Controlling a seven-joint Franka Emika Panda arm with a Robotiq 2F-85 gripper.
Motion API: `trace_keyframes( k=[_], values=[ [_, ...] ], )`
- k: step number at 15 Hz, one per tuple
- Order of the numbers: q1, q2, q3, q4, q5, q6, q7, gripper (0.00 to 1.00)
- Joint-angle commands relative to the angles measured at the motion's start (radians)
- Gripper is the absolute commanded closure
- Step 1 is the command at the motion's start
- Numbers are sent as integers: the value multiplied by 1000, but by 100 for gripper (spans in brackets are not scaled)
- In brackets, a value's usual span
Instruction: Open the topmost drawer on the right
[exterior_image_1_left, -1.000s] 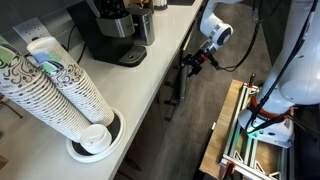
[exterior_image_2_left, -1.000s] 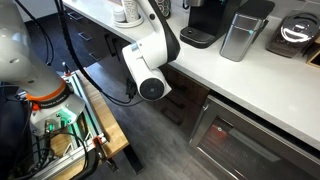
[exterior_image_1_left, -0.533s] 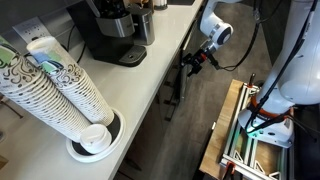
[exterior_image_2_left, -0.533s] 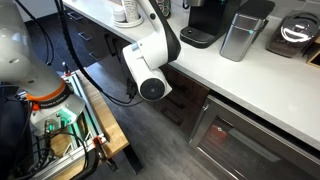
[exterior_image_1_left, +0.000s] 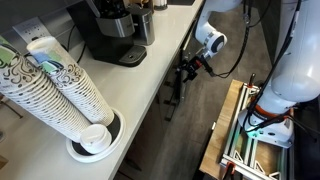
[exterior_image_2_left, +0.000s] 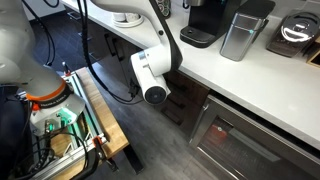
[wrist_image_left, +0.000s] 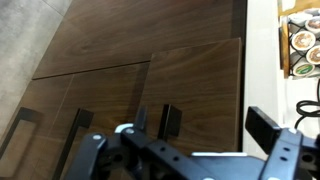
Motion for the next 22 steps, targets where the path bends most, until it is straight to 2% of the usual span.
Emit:
trace_keyframes(
  k=[1, 7, 10, 11, 14, 18, 19, 20, 22],
  values=[
    [-77, 128, 62, 90, 63, -71, -29, 0],
    [-147, 258, 76, 197, 108, -160, -49, 0],
    [-167, 301, 75, 234, 126, -197, -59, 7],
    [-174, 314, 76, 246, 136, -209, -59, 21],
    [-190, 356, 76, 276, 170, -245, -71, 41],
    [-206, 406, 76, 306, 226, -312, -87, 43],
    [-208, 418, 74, 312, 238, -323, -89, 47],
    [-210, 429, 72, 318, 250, -334, -91, 56],
    [-213, 448, 69, 329, 269, -353, -95, 83]
  ],
)
